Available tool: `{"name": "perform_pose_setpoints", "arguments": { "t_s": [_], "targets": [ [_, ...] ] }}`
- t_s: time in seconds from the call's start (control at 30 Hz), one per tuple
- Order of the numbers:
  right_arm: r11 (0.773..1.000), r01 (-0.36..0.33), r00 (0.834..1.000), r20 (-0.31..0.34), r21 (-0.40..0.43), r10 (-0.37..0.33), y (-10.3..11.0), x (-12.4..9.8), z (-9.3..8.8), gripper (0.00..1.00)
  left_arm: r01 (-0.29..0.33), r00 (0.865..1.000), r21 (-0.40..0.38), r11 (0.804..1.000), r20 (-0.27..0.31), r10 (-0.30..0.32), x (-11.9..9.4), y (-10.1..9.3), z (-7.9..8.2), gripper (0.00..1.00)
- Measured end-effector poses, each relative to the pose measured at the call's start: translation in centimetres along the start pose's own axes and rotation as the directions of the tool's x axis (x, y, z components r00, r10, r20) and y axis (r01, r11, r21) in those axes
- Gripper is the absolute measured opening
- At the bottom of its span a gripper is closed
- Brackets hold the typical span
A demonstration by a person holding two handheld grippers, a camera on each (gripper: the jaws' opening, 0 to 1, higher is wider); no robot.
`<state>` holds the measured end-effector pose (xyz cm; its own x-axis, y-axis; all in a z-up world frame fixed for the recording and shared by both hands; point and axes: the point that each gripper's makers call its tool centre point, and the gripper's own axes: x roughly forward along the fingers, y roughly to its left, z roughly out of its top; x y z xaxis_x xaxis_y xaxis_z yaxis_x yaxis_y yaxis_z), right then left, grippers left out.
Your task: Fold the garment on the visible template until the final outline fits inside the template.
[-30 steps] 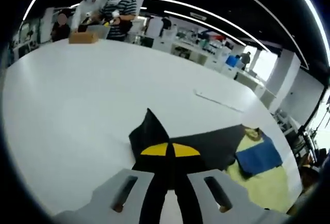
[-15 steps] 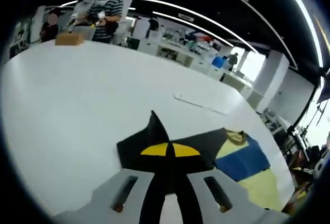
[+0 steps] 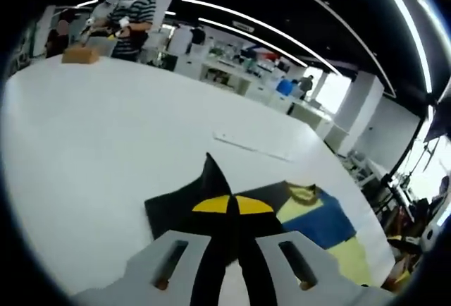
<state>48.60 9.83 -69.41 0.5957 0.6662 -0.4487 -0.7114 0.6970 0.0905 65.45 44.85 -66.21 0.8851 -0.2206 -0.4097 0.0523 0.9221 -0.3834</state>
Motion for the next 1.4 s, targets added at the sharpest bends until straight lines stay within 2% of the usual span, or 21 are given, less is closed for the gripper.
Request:
{"name": "perform_pose_setpoints", "arguments": {
  "t_s": [0.37, 0.73, 1.4],
  "targets": [
    [1.0, 0.005, 1.0, -0.006, -0.001, -0.005, -0.3, -0.1, -0.1, 0.99, 0.063, 0.998, 0.011, 0.998, -0.001, -0.063, 1.3, -3.4, 0.2, 0.0],
    [1.0, 0.001, 1.0, -0.01, 0.002, -0.001, -0.2, 0.0, -0.3, 0.99, 0.141, 0.99, 0.023, 0.99, -0.001, -0.141, 2.3, -7.4, 0.6, 0.0],
    [1.0, -0.001, 1.0, -0.014, 0.011, 0.002, -0.3, 0.1, -0.7, 0.99, 0.277, 0.961, 0.068, 0.958, -0.002, -0.278, 4.7, -15.1, 1.0, 0.0]
  ]
}}
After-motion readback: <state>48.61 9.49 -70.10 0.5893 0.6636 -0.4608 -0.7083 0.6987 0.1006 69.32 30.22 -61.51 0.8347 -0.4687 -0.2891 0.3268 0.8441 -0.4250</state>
